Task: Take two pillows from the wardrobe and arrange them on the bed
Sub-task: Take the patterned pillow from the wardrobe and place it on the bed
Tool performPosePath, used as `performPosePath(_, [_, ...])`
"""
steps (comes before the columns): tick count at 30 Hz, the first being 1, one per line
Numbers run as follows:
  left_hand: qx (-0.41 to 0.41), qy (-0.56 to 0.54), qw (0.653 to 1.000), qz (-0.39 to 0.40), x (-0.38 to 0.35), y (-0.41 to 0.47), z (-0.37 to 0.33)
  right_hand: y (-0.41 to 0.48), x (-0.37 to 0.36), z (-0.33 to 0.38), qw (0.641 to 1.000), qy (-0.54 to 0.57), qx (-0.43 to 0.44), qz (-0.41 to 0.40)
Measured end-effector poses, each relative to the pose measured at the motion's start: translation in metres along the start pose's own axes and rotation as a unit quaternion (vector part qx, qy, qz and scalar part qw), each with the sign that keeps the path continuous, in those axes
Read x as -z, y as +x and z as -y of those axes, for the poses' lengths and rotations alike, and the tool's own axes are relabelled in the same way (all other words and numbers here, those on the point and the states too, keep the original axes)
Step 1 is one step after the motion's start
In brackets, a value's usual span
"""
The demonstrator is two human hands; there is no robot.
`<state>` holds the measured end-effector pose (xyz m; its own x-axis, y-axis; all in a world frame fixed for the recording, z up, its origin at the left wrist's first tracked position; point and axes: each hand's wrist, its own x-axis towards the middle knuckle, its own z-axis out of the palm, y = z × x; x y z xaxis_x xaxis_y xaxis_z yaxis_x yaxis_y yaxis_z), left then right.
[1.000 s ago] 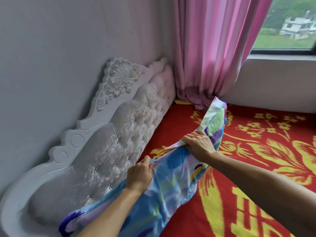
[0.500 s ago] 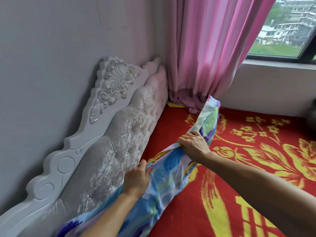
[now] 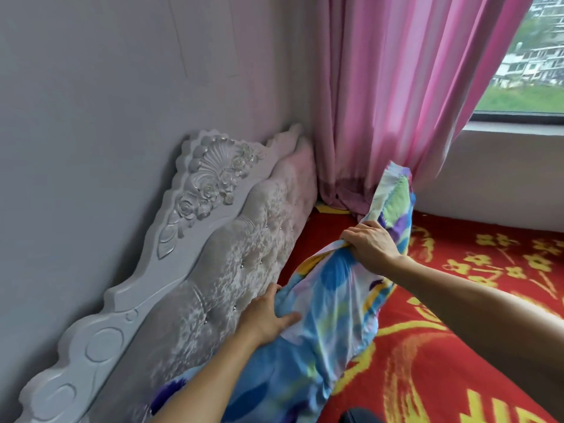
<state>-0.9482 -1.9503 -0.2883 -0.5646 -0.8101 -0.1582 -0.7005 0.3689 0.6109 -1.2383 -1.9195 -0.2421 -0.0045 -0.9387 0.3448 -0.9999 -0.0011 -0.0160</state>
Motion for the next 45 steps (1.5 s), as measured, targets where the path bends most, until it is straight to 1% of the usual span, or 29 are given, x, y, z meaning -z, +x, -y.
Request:
performPosePath(3, [0.055,0.029,0.995,0.071,-0.013,0.047,0.007,0.03,-0.022,-0.041,1.0,0.014,-0.01,0.0])
performPosePath(6, [0.059,0.003,0.994,0.097,-0.04,0.108,0.007,0.062,-0.058,-0.091,1.0,0.017,-0.021,0.002])
performPosePath(8, [0.054,0.009,0.994,0.09,-0.059,0.155,0.005,0.085,-0.089,-0.124,0.999,0.028,-0.032,0.001])
performPosePath(11, [0.067,0.001,0.994,0.082,-0.078,0.224,0.008,0.119,-0.14,-0.164,0.997,0.053,-0.059,0.001])
performPosePath(14, [0.089,-0.013,0.994,0.054,-0.092,0.278,0.021,0.14,-0.195,-0.19,0.989,0.075,-0.121,0.03])
performPosePath(17, [0.11,-0.01,0.993,0.033,-0.1,0.31,0.037,0.136,-0.246,-0.199,0.974,0.109,-0.191,0.05])
performPosePath(20, [0.134,0.026,0.991,0.009,-0.099,0.323,0.058,0.113,-0.292,-0.187,0.963,0.161,-0.214,0.025])
performPosePath(21, [0.143,0.05,0.988,-0.001,-0.098,0.323,0.065,0.101,-0.308,-0.18,0.951,0.188,-0.244,0.025])
performPosePath(22, [0.153,0.068,0.986,-0.009,-0.098,0.321,0.071,0.087,-0.325,-0.172,0.928,0.226,-0.295,0.037])
performPosePath(23, [0.163,0.072,0.984,-0.013,-0.098,0.319,0.076,0.071,-0.342,-0.166,0.89,0.27,-0.362,0.059])
performPosePath(24, [0.173,0.063,0.983,-0.014,-0.1,0.318,0.079,0.053,-0.36,-0.159,0.837,0.314,-0.441,0.087])
performPosePath(25, [0.181,0.051,0.982,-0.015,-0.102,0.318,0.082,0.035,-0.378,-0.153,0.769,0.353,-0.519,0.119])
performPosePath(26, [0.185,0.04,0.982,-0.017,-0.103,0.319,0.083,0.018,-0.394,-0.145,0.691,0.397,-0.586,0.146])
performPosePath(27, [0.184,0.032,0.982,-0.022,-0.104,0.322,0.084,0.003,-0.409,-0.135,0.608,0.446,-0.637,0.157])
performPosePath(28, [0.179,0.034,0.983,-0.027,-0.105,0.325,0.086,-0.01,-0.423,-0.125,0.533,0.491,-0.673,0.151])
performPosePath(29, [0.173,0.047,0.983,-0.03,-0.106,0.328,0.087,-0.019,-0.436,-0.115,0.472,0.521,-0.696,0.146])
performPosePath(30, [0.167,0.069,0.983,-0.03,-0.107,0.331,0.088,-0.023,-0.446,-0.105,0.432,0.536,-0.709,0.152])
performPosePath(31, [0.158,0.094,0.982,-0.032,-0.108,0.334,0.088,-0.024,-0.454,-0.096,0.42,0.534,-0.714,0.169])
performPosePath(32, [0.144,0.114,0.982,-0.036,-0.11,0.337,0.088,-0.022,-0.46,-0.091,0.424,0.526,-0.715,0.179])
performPosePath(33, [0.128,0.122,0.983,-0.041,-0.111,0.34,0.088,-0.018,-0.466,-0.088,0.433,0.52,-0.717,0.169])
performPosePath(34, [0.111,0.117,0.986,-0.05,-0.111,0.342,0.086,-0.015,-0.47,-0.089,0.433,0.524,-0.718,0.149])
performPosePath(35, [0.094,0.102,0.988,-0.062,-0.111,0.345,0.083,-0.012,-0.471,-0.091,0.426,0.533,-0.719,0.134])
performPosePath(37, [0.058,0.069,0.992,-0.094,-0.105,0.352,0.077,-0.008,-0.467,-0.095,0.411,0.542,-0.721,0.132])
performPosePath(38, [0.039,0.059,0.991,-0.111,-0.099,0.359,0.073,-0.005,-0.463,-0.097,0.412,0.539,-0.724,0.124])
performPosePath(40, [0.006,0.047,0.988,-0.148,-0.087,0.375,0.061,0.003,-0.449,-0.102,0.45,0.502,-0.734,0.082])
performPosePath(42, [-0.029,0.036,0.982,-0.181,-0.077,0.394,0.047,0.014,-0.429,-0.114,0.488,0.466,-0.738,0.019])
performPosePath(45, [-0.072,0.016,0.972,-0.225,-0.073,0.42,0.03,0.032,-0.403,-0.151,0.535,0.443,-0.717,-0.058])
